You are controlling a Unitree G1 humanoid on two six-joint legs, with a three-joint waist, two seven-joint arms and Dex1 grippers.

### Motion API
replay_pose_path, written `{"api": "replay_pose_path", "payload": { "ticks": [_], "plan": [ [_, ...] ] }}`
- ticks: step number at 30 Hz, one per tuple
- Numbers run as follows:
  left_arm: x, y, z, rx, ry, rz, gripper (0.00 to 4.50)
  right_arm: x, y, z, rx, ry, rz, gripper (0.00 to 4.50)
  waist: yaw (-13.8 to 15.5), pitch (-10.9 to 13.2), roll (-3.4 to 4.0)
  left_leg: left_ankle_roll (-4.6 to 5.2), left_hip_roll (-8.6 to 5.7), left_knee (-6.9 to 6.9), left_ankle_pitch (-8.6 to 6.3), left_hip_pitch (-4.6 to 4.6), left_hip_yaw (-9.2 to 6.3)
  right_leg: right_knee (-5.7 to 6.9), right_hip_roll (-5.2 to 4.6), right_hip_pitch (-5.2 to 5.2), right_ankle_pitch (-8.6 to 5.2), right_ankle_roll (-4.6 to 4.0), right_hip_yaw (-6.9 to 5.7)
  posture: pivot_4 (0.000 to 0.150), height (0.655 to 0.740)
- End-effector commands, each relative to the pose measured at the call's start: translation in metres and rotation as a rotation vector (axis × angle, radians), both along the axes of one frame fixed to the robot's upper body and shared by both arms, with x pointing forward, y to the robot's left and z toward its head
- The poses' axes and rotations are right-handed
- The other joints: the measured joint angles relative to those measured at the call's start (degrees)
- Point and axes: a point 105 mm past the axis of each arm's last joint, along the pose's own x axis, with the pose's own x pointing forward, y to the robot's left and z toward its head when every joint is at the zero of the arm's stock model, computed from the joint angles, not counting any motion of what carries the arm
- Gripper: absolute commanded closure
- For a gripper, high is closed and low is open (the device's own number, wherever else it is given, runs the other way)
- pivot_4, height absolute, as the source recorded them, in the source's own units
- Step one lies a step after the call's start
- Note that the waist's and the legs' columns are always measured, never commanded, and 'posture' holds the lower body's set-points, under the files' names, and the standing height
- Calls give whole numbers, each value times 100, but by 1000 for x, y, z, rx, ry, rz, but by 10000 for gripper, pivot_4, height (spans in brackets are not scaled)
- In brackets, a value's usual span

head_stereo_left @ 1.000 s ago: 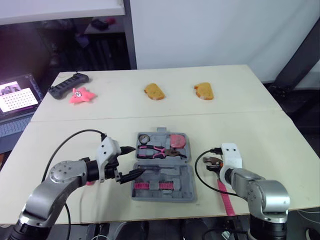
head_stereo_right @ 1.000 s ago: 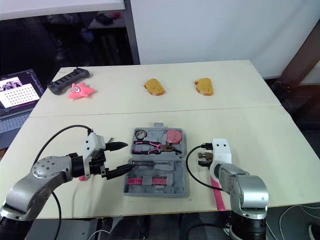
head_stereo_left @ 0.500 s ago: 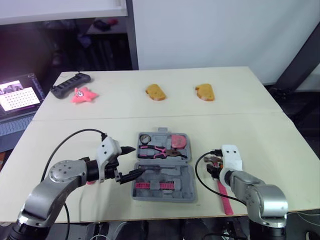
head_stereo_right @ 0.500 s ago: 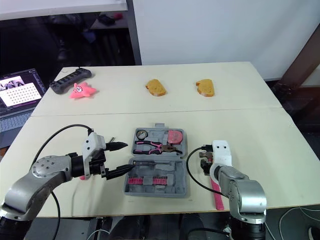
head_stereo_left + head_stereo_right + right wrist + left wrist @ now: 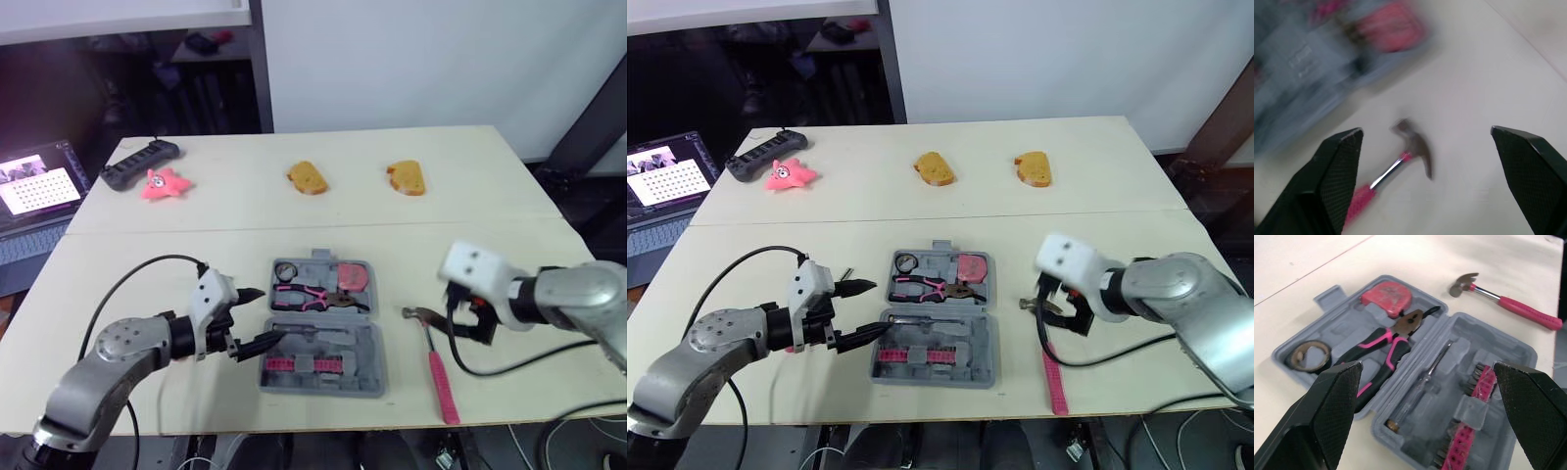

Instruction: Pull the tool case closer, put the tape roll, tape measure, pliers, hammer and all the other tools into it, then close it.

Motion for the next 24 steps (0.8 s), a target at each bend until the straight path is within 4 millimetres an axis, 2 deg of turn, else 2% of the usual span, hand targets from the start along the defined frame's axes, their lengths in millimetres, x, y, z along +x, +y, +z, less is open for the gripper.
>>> {"api": "replay_pose_path", "payload": {
  "ticks": [1,4,6,8,11,15,24],
  "plan": [
    [-9,-4,7,6,-37,-56,0,5,-7,-14,-267,-12,436,836,-58,8,-11,-2,-3,6,-1,3,14,-1,-7,2,1,3,7,1500,7400],
    [-19,-6,7,-3,-37,-88,0,25,-15,-25,-554,-68,833,836,-219,23,-24,-8,-8,11,3,15,55,-4,-21,-5,10,16,45,1500,7400],
    [-28,-6,9,-9,-42,-113,0,34,-18,-31,-679,-70,1032,836,-227,27,-30,0,-3,11,-2,19,55,-1,-20,-5,15,15,48,1500,7400],
    [-39,-6,10,-11,-58,-163,0,41,-16,-36,-746,-66,1161,836,-232,33,-36,-7,9,8,2,19,53,4,-8,-11,16,8,47,1500,7400],
    [-48,-4,8,2,-68,-216,0,45,-15,-47,-796,-54,1275,836,-182,36,-39,-30,20,1,15,2,53,14,7,-39,24,-8,50,1500,7400],
    [-49,2,8,0,-78,-225,0,48,-11,-63,-824,-51,1368,836,-59,37,-39,-51,22,-2,27,-5,53,15,11,-48,30,-18,54,1500,7400],
    [-49,8,6,19,-77,-242,0,48,-4,-93,-863,-16,1441,836,-59,34,-44,-52,25,0,28,0,53,18,30,-52,38,-29,69,1500,7400]
  ]
}}
